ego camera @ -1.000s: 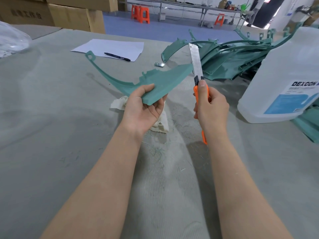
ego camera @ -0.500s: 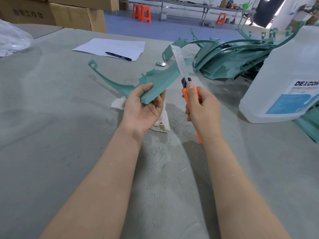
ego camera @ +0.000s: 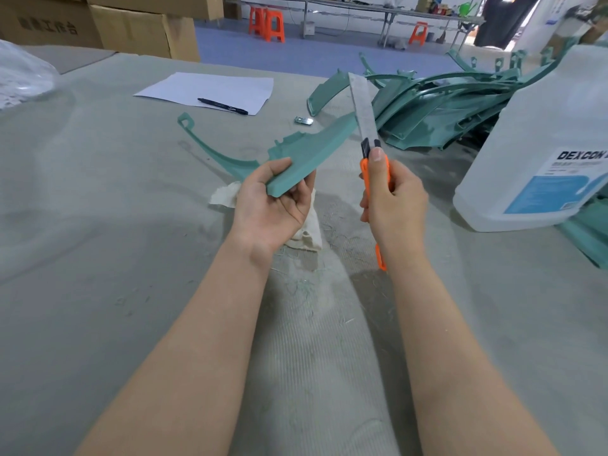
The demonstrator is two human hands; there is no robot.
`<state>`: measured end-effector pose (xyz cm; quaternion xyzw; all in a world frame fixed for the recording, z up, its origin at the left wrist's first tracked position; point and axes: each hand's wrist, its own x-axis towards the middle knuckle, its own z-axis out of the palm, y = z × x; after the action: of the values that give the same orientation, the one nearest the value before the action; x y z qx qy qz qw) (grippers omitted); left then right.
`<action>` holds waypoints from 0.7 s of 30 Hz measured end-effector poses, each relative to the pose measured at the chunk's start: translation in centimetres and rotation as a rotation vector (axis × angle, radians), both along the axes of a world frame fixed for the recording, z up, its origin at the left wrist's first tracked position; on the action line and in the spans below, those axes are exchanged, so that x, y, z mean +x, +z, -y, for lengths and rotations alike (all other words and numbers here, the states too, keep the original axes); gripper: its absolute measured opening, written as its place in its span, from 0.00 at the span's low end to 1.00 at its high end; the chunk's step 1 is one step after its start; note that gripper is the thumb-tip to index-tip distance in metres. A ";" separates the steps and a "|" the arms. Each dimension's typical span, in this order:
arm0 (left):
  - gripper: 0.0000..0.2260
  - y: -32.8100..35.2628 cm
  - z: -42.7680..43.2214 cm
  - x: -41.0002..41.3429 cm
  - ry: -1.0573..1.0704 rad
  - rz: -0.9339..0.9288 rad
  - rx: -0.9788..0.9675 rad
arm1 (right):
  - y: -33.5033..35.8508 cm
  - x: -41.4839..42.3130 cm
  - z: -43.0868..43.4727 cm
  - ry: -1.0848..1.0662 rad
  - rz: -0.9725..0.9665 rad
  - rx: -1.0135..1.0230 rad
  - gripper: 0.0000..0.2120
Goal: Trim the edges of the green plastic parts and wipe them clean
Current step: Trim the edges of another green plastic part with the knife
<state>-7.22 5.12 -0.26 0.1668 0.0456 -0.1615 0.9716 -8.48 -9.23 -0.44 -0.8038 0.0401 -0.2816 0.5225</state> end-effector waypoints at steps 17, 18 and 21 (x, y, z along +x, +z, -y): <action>0.17 -0.2 0.0 0.0 -0.041 0.026 0.020 | -0.1 0.1 0.0 -0.002 0.065 -0.014 0.16; 0.17 -0.2 0.0 0.0 -0.044 0.027 0.020 | -0.1 0.1 0.0 0.001 0.073 -0.010 0.16; 0.12 -0.3 0.0 0.0 -0.053 0.015 0.012 | -0.2 0.0 0.0 0.009 0.091 -0.020 0.16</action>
<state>-7.23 5.17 -0.55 0.1751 0.0346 -0.1855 0.9663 -8.45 -9.25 -0.62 -0.7955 0.0100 -0.3159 0.5171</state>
